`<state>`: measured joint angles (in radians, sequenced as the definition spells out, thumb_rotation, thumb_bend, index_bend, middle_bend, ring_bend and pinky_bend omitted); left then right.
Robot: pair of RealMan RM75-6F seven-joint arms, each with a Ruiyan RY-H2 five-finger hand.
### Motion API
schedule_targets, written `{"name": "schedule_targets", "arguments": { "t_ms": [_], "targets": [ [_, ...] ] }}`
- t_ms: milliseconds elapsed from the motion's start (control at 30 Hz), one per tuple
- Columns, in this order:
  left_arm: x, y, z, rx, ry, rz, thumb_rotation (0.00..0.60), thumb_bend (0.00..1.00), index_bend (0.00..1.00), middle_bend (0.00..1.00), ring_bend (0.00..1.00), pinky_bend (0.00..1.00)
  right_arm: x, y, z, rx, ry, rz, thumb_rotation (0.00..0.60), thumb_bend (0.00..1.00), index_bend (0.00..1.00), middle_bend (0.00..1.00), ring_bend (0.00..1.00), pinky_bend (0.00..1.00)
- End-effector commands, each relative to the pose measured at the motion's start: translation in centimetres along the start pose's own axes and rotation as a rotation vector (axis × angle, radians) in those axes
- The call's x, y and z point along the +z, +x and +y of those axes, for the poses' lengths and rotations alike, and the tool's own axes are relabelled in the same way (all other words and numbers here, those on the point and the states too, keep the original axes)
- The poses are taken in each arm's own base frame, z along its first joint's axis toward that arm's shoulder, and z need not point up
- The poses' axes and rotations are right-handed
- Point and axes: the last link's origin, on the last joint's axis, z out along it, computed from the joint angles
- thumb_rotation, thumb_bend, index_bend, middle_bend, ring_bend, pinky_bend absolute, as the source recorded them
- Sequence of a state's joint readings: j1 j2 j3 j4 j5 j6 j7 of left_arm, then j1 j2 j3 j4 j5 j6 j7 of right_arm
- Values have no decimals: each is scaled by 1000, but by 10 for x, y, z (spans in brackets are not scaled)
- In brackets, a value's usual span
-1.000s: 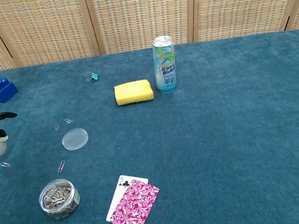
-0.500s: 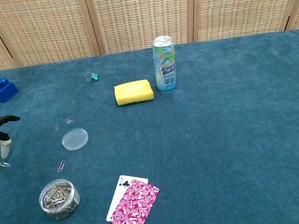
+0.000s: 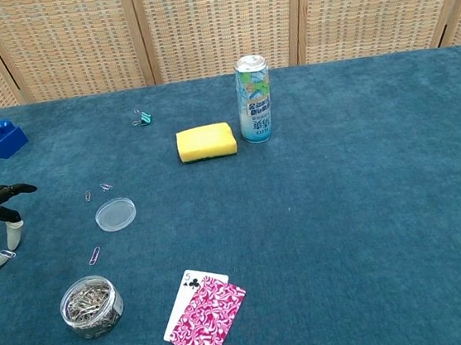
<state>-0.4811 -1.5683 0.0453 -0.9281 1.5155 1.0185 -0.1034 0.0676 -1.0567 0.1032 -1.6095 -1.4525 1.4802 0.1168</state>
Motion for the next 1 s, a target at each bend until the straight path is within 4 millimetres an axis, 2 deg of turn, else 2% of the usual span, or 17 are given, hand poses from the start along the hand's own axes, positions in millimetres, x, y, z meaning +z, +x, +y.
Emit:
{"name": "schedule_targets", "arguments": {
  "t_ms": [33,500,1000],
  "targets": [
    [0,0,0,1,1,-1,600,377,533,0,0,0,0,0,0,1,0,0,600,0,0,0,0,0],
    [3,-2,2,-5,6,-7,600,380,537,0,0,0,1,0,0,2,1,-3,600,0,0,0,0,0],
    [3,-5,3,-1,11,-19,600,406,644,0,0,0,1,0,1,2,1,-4,600,0,0,0,0,0]
  ]
}}
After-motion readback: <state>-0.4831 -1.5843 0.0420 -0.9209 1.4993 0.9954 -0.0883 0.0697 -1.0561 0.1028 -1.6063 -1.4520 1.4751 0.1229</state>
